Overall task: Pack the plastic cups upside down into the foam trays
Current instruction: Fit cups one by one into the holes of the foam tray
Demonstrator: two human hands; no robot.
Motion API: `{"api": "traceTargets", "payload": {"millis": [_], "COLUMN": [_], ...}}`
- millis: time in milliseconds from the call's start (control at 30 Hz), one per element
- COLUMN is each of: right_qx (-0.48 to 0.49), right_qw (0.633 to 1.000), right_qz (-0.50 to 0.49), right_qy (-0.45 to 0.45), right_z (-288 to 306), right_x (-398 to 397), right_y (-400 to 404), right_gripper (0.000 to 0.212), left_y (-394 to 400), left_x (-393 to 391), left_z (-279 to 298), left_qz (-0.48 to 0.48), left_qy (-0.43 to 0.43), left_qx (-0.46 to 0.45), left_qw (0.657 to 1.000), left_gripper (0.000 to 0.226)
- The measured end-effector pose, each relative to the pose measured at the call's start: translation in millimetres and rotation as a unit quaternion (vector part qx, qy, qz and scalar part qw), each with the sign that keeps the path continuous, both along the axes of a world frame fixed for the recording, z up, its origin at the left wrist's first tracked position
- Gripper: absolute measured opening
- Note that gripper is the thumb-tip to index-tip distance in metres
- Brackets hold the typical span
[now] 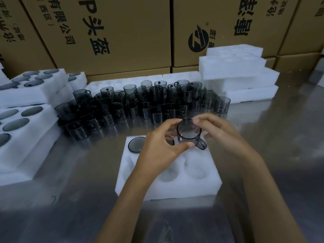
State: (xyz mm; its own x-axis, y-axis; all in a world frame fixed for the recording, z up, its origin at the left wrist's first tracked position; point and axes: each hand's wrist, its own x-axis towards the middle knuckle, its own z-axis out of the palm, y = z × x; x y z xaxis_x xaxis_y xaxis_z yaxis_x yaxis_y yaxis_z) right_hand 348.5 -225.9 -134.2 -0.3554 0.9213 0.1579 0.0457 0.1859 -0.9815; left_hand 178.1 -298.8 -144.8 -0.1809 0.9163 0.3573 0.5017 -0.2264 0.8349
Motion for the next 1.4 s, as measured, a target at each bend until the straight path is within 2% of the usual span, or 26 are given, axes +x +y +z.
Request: {"api": "traceTargets", "payload": {"millis": [233,433,633,700,767,867,1000,1100,1200,1300,1400], "right_qx": [0.024,0.039,-0.001,-0.016,-0.049,-0.079,-0.076,-0.105,-0.117,-0.115,-0.099], "right_qw": [0.999,0.998,0.996,0.997,0.997,0.996,0.994,0.991,0.988,0.988,0.990], "right_qz": [-0.021,-0.029,-0.011,0.000,0.018,0.037,0.055,0.070,0.092,0.098,0.082], "right_qy": [-0.026,-0.026,-0.090,-0.079,-0.049,-0.034,-0.048,-0.039,-0.037,-0.043,-0.048], "right_z": [-8.0,-16.5,-28.2,-32.1,-35.2,-37.8,-40.6,-44.6,-46.9,-46.2,-45.2], "right_x": [-4.0,-6.0,-0.4,1.0,1.0,-0.4,-2.0,-1.3,-0.4,-0.6,-1.0], "right_y": [4.2,9.7,19.8,21.5,21.3,20.4,20.9,21.6,22.9,23.4,21.0], "right_gripper": [0.000,0.012,0.008,0.006,0.012,0.026,0.020,0.036,0.045,0.044,0.043], "left_y": [3.8,6.8,5.6,4.4,3.8,3.6,2.6,3.8,6.2,9.9,13.4], "left_x": [0.1,-3.2,-2.1,-1.8,-1.8,-4.2,-7.2,-6.7,-5.5,-5.0,-9.0], "left_z": [-4.7,-10.0,-14.0,-13.6,-12.7,-11.7,-12.1,-11.6,-9.1,-7.2,-4.6], "left_qz": [-0.022,-0.008,0.018,0.020,0.024,0.038,0.039,0.040,0.041,0.050,0.052], "left_qy": [0.092,0.115,0.199,0.209,0.215,0.283,0.342,0.377,0.344,0.288,0.271], "left_qx": [-0.057,-0.082,-0.115,-0.103,-0.072,-0.064,-0.119,-0.152,-0.167,-0.166,-0.176], "left_qw": [0.994,0.990,0.973,0.972,0.974,0.956,0.931,0.913,0.923,0.942,0.945], "left_gripper": [0.065,0.063,0.071,0.068,0.058,0.053,0.055,0.054,0.051,0.053,0.058]}}
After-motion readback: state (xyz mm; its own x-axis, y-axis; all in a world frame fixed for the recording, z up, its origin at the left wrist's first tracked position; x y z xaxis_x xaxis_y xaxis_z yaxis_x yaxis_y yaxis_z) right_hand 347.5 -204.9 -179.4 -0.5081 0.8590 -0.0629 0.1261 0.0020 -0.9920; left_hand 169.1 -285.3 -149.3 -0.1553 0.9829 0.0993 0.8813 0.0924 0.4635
